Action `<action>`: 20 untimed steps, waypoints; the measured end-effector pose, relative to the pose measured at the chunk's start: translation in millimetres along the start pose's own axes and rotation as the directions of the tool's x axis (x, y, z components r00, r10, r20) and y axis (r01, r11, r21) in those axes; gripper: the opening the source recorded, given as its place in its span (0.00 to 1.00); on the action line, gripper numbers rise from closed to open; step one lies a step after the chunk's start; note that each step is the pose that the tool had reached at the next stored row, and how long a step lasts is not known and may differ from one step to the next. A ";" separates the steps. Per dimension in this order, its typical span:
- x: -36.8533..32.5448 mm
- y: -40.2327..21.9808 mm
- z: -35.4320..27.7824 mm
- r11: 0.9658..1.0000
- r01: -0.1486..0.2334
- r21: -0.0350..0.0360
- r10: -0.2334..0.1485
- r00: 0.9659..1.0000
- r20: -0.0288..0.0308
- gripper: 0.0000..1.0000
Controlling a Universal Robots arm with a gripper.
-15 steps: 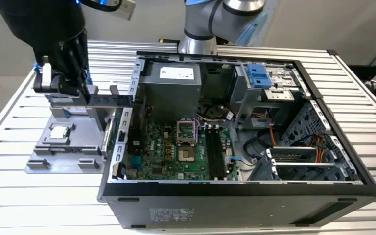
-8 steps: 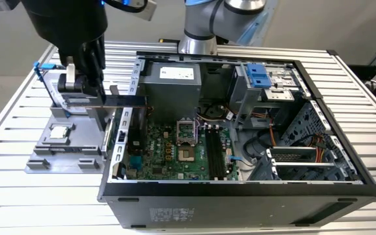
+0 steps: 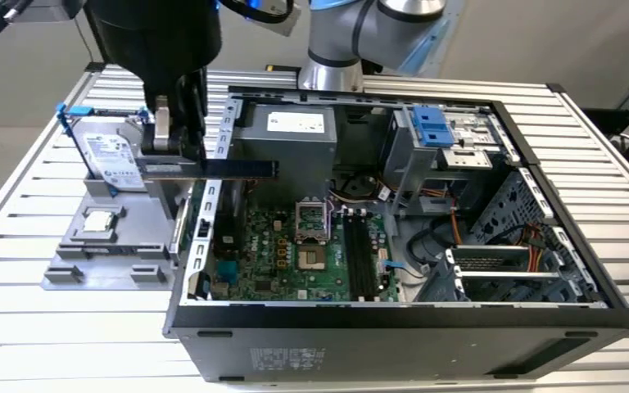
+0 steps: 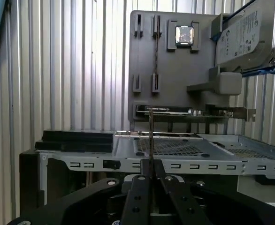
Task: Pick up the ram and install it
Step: 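Pick up the ram and move it above insertion slot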
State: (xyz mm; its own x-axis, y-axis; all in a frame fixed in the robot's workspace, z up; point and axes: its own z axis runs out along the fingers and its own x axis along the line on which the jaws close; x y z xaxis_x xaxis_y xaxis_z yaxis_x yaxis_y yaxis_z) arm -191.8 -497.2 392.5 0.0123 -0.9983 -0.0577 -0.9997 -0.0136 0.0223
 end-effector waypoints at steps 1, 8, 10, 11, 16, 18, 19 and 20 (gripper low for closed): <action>0.0 -3.4 -0.1 1.000 0.000 0.000 0.000 1.000 0.000 0.00; 0.1 -27.9 -0.6 1.000 0.000 -0.001 0.000 1.000 0.000 0.00; 0.2 -34.8 -0.8 1.000 0.000 -0.001 0.000 1.000 0.000 0.00; 0.2 -38.3 -0.9 1.000 0.000 -0.001 0.000 1.000 0.000 0.00; 0.1 -54.8 -1.2 1.000 0.000 -0.001 0.000 1.000 0.000 0.00; 0.0 -61.3 -1.4 1.000 0.000 -0.001 0.000 1.000 0.000 0.00; 0.0 -64.9 -1.4 1.000 0.000 -0.001 0.000 1.000 0.000 0.00; 0.0 -68.4 -1.5 1.000 0.000 -0.001 0.000 1.000 0.000 0.00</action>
State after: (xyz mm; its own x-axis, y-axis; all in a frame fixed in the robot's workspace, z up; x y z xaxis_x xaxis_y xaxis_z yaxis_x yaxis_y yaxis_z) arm -123.4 -496.4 392.6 0.0122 -0.9983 -0.0576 -0.9996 -0.0136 0.0237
